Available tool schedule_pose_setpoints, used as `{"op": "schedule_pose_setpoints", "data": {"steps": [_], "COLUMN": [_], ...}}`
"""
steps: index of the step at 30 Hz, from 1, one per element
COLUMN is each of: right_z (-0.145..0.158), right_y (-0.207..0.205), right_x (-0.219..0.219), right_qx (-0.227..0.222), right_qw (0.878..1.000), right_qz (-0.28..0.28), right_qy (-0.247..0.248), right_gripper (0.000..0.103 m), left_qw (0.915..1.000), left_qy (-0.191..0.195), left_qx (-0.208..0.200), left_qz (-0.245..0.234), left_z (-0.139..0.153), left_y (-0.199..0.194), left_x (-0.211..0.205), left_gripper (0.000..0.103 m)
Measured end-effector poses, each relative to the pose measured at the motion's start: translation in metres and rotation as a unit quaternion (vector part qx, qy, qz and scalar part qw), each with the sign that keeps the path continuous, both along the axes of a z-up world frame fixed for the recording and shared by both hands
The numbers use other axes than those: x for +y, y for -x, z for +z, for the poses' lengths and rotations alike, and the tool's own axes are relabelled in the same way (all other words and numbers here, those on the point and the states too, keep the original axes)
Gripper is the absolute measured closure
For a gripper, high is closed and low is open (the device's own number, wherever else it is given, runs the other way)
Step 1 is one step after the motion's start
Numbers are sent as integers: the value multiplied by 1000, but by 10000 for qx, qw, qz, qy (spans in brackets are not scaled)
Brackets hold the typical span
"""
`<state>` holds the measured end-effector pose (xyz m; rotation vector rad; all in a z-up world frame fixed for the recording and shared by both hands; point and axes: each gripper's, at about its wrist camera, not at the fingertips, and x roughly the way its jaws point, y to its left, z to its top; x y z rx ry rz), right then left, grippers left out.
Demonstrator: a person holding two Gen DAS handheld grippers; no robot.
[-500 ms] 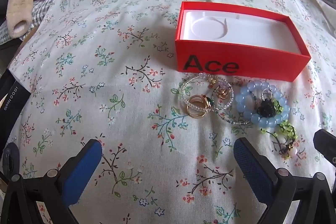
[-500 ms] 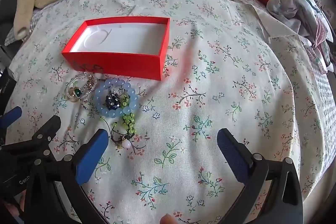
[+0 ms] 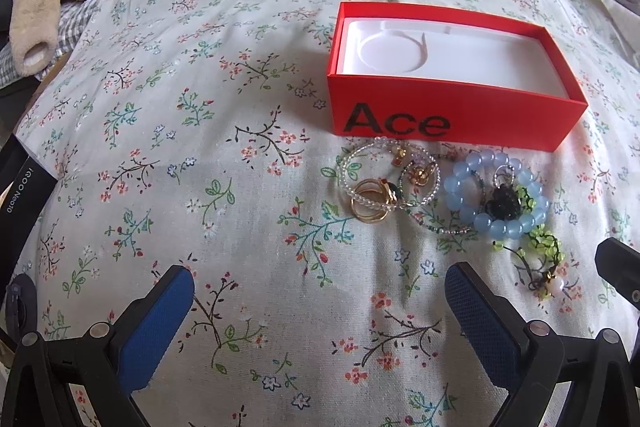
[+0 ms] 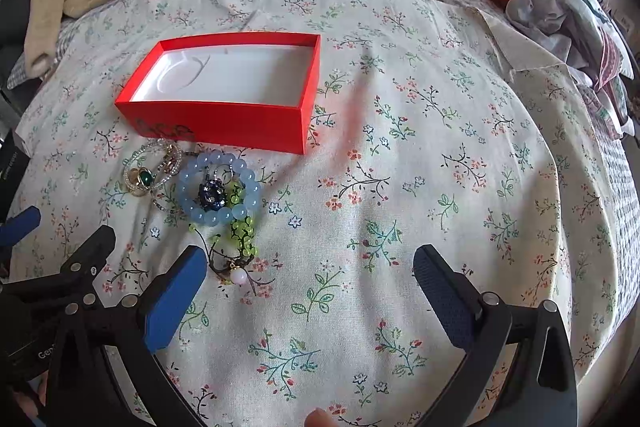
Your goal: Organize jewelry
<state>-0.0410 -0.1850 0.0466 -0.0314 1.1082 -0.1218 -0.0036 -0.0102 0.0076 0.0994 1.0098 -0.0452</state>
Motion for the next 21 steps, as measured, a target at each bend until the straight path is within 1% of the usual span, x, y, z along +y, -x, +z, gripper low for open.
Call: {"op": "schedule_pose_setpoints", "data": {"steps": [7, 21], "right_z": [-1, -1], "right_y": [2, 1], "right_x": [1, 0], "right_qx": [66, 53], "right_qw": [10000, 10000], "right_qz": [21, 1], "right_qy": [18, 27], "right_gripper": [0, 0], "left_qw": [10000, 10000], "left_qy": [-18, -25], "left_qx": [27, 77], "left_qz": [-2, -17], "left_z": [-1, -3], "left_y": [0, 0], "left_x": [0, 0], "left_gripper": [0, 0]}}
